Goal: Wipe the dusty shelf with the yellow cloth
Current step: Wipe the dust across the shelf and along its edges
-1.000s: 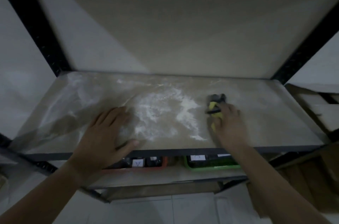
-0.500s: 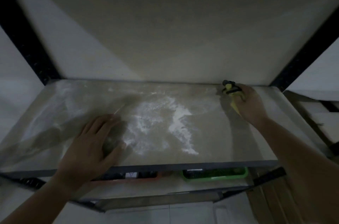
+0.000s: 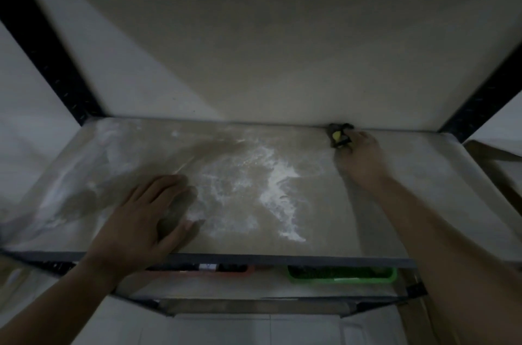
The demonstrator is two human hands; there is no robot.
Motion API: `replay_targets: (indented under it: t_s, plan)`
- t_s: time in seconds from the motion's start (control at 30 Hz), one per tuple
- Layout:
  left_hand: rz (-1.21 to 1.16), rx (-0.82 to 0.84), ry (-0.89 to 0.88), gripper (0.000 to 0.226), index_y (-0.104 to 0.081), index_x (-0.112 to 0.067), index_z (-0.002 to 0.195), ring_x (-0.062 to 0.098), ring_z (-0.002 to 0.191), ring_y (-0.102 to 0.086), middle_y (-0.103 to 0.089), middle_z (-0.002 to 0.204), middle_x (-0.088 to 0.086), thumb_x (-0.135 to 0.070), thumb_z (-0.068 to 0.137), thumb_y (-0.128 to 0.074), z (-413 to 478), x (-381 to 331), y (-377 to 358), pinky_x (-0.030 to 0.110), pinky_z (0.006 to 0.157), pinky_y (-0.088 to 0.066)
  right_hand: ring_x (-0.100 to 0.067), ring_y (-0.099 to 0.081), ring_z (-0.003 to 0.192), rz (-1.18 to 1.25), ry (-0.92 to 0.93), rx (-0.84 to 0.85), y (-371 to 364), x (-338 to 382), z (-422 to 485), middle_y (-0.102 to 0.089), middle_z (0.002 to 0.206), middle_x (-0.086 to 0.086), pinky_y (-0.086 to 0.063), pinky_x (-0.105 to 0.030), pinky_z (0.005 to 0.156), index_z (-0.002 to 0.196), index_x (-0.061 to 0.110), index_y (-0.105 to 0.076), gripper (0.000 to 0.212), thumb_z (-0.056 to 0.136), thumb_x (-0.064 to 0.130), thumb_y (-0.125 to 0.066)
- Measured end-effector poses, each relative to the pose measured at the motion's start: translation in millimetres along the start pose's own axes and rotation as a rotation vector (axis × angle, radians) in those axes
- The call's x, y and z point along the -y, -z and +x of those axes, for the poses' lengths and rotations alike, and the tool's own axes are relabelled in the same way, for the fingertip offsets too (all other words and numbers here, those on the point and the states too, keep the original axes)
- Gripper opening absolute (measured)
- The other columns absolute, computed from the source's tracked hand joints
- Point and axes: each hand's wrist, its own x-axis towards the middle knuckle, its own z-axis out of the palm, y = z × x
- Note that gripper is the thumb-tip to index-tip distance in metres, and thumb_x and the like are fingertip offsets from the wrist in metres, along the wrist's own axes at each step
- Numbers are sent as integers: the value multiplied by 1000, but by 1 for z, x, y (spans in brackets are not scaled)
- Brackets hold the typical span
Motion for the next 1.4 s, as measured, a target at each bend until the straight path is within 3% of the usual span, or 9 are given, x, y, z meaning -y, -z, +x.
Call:
replay_targets:
  t_s: [0.23,0.37,0.47,0.6,0.9,1.07,1.17,1.3,1.4]
  plan:
    - [3,6,-13,73,-58,-14,144,22,136,-51,-54,148,0,-67,99,-38,-2,3,-2,41,111,-42,-23,-56,119,351,265,297,-35,115,-67,-58,134,-9,-36,-10,95,133,11,-59,44,90,1,-53]
    - [-8,-2,-17,69,-57,-15,145,22,137,-50,-53,149,-1,-64,98,-43,-1,6,-3,39,112,-40,-22,-62,115,428,301,91,-2,86,-55,-67,125,-9,-43,-24,102,124,6,-65,42,86,7,-48]
    - [-11,-8,-17,68,-57,-18,144,20,137,-50,-53,148,-3,-66,98,-44,-2,7,-6,36,112,-38,-17,-62,101,367,242,13,41,16,-16,-66,112,-6,-49,-24,82,131,10,-59,38,94,9,-51]
    - [0,7,-5,70,-60,-18,142,20,135,-50,-53,146,-3,-68,95,-45,0,8,-5,41,109,-42,-35,-62,104,-59,-97,-85,55,-59,17,-68,117,-13,-52,-38,88,122,24,-64,35,90,29,-53]
    - [3,10,11,69,-61,-16,141,20,135,-50,-55,146,-1,-65,96,-45,0,3,-1,39,108,-42,-37,-60,111,79,168,-16,-30,47,-4,-65,121,-21,-45,-40,102,120,1,-65,41,84,11,-48]
    - [-14,1,-8,67,-62,-17,141,20,136,-50,-56,146,0,-64,96,-46,-2,4,1,36,110,-38,-26,-62,112,270,480,305,-27,101,-11,-65,123,-15,-38,-15,100,121,2,-65,41,83,1,-50]
    - [-29,-7,3,66,-63,-19,139,20,135,-51,-57,145,0,-66,96,-46,-1,2,1,41,108,-43,-20,-62,103,285,381,-10,-10,71,8,-67,116,-22,-31,-4,95,115,-3,-66,44,81,18,-46]
    - [-33,7,22,67,-63,-21,140,18,136,-50,-56,147,-2,-68,95,-46,0,3,2,44,108,-44,-34,-61,109,44,71,-38,-18,41,21,-66,123,-19,-45,-31,96,123,11,-66,38,88,7,-53]
    - [-37,21,16,67,-62,-23,141,17,138,-48,-55,148,-4,-69,95,-45,1,4,2,43,110,-44,-23,-65,97,220,249,13,-38,87,8,-72,111,-9,-50,-34,90,111,14,-72,37,81,3,-53]
